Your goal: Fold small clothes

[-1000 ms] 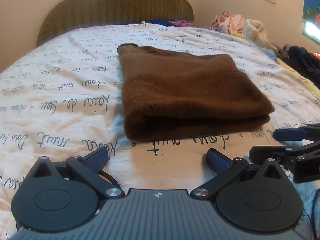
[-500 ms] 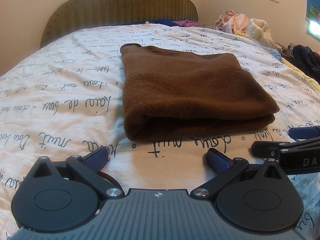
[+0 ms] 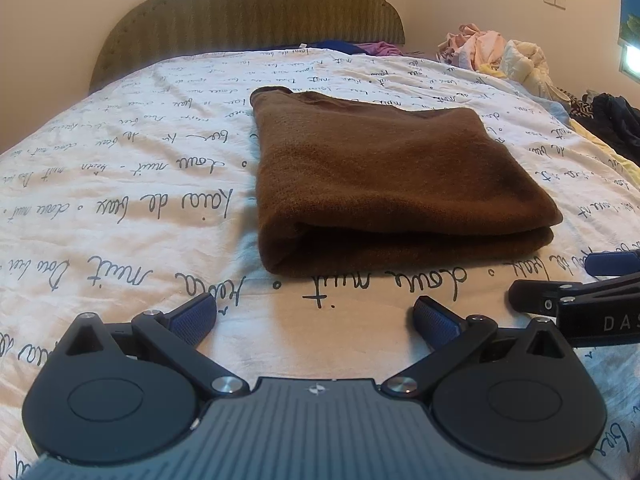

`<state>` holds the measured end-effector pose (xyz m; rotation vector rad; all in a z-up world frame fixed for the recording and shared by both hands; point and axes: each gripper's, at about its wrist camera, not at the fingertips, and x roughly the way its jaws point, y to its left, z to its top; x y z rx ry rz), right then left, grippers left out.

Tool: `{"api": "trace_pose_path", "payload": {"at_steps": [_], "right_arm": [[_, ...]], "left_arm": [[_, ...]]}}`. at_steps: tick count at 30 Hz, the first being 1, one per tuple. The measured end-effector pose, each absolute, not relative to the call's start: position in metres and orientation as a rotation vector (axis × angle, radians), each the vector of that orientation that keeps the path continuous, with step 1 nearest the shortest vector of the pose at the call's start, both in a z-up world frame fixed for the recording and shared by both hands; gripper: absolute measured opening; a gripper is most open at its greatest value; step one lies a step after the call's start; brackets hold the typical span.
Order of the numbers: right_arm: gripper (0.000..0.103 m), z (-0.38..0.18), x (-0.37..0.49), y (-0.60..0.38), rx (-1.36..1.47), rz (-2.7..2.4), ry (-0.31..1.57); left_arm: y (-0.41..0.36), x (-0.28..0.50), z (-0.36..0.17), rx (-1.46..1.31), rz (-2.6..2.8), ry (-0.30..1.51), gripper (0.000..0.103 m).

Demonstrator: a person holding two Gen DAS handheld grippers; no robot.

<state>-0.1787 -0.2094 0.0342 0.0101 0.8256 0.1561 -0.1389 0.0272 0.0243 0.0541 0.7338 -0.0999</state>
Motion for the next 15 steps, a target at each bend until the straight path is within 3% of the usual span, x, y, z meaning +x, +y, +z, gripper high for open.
{"api": "trace_pose_path", "payload": {"at_steps": [15], "right_arm": [[0.103,0.017,-0.180,-0.215,0.035,0.173,0.714]], "left_arm": [[0.029,-0.133,0.024,0.037,-0.078,0.735,0.103]]}}
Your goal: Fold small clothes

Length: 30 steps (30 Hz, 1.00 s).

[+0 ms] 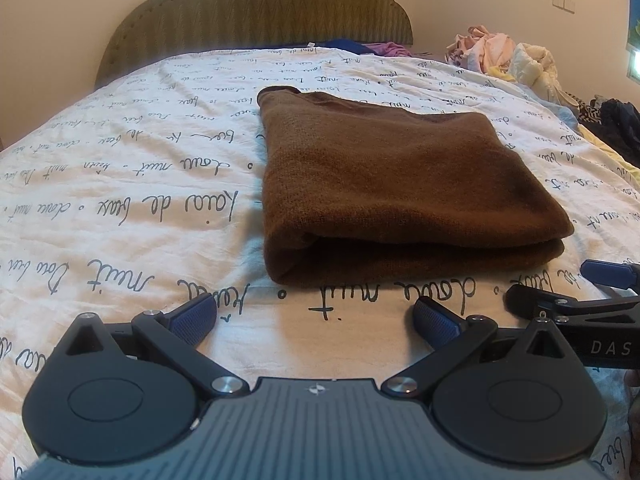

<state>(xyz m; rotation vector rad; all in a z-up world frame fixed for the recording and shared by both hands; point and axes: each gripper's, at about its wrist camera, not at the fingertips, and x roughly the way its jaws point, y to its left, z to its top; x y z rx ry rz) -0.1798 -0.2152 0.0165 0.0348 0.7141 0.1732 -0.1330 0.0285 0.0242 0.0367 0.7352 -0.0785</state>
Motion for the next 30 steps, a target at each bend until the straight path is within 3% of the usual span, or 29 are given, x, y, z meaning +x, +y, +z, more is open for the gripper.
{"api": "trace_pose_path", "payload": {"at_steps": [30], "right_arm": [[0.103,0.0159,-0.1811,-0.2152,0.042,0.164,0.708]], "left_arm": [[0.0276,-0.1326,0.0234,0.058,-0.071,0.735,0.103]]}}
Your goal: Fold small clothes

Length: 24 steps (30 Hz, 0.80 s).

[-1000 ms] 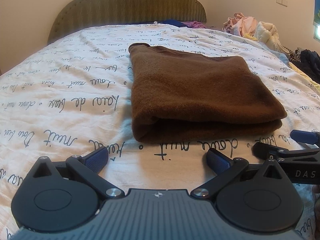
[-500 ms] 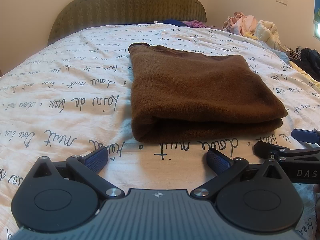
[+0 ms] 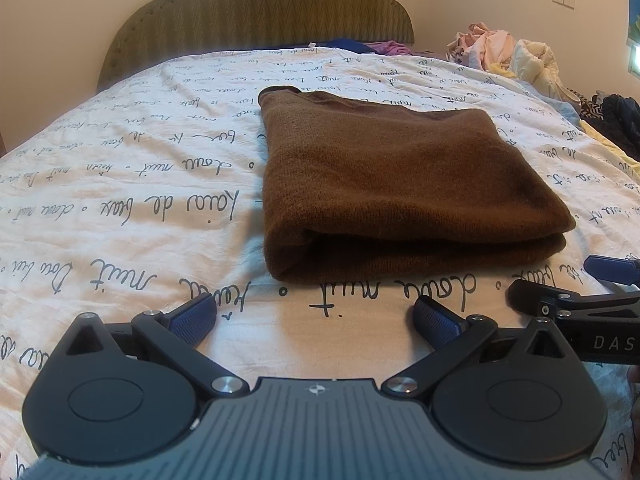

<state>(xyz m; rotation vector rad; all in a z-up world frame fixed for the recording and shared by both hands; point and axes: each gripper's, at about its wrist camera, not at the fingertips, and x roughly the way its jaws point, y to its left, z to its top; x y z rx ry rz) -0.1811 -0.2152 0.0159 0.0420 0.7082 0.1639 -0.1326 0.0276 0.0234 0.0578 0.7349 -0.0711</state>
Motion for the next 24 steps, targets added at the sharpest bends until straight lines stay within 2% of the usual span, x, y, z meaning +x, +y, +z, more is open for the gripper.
{"api": "trace_pose_path", "payload": {"at_steps": [24], "right_arm": [[0.103,0.0158,-0.1824,-0.2091,0.050,0.113,0.710]], "left_arm": [[0.0272,-0.1330,0.0232,0.058,-0.071,0.736,0.103]]}}
